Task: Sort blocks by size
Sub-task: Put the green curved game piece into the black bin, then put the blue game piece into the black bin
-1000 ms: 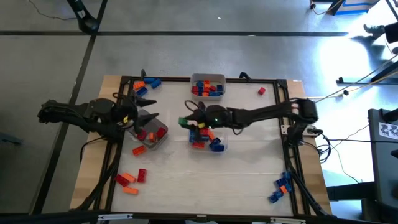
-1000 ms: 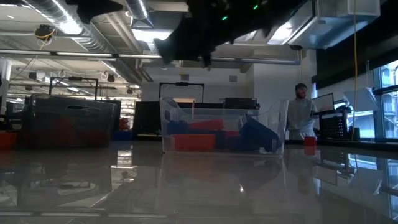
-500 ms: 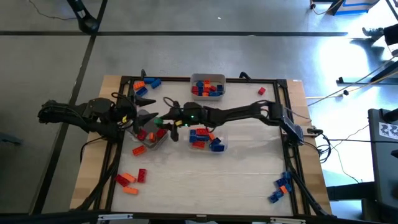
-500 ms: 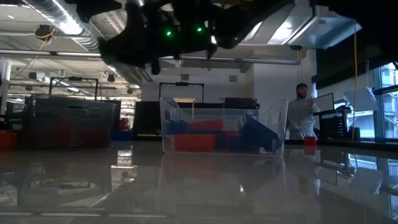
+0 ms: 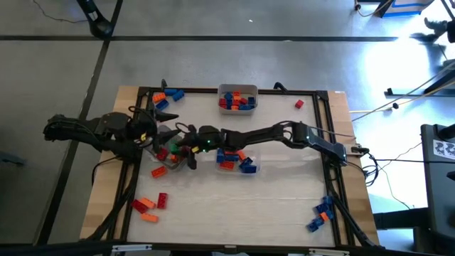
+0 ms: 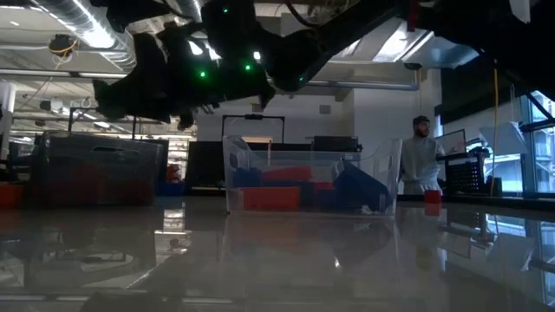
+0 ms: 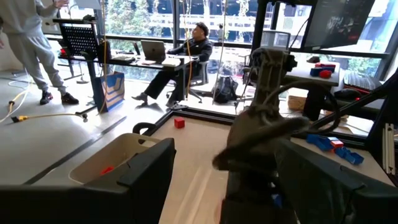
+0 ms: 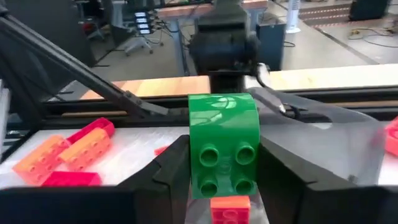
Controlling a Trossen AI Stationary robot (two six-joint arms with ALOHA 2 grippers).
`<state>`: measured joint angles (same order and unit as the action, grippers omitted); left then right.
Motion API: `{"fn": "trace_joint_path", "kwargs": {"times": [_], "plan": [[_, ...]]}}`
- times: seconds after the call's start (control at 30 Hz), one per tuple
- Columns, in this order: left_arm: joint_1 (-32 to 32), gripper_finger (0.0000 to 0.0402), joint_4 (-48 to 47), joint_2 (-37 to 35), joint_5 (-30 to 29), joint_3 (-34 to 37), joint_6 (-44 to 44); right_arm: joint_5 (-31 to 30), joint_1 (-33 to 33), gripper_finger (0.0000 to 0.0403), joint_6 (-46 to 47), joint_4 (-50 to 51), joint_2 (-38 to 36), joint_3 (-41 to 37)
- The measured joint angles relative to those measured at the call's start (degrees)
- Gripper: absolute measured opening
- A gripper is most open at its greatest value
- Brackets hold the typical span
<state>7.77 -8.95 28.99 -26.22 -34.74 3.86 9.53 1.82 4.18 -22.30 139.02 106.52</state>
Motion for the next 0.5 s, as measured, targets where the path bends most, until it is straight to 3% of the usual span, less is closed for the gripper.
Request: {"fn": "trace_joint_path", "kwargs": {"times": [0.13, 0.33, 0.5], "plan": [[0.0, 0.0265, -0.6, 0.0, 0.0, 0.0, 0.1, -5.3, 0.0, 0.0179, 0.2, -0.5, -0.2, 0.1], [0.0, 0.0265, -0.7, 0.0, 0.0, 0.0, 0.1, -5.2, 0.0, 0.0257, 1.9, 1.2, -0.2, 0.1], [0.0, 0.0265, -0.9, 0.0, 0.0, 0.0, 0.6, -4.4, 0.0, 0.0286, 0.8, 7.0, -2.1, 0.0]]}}
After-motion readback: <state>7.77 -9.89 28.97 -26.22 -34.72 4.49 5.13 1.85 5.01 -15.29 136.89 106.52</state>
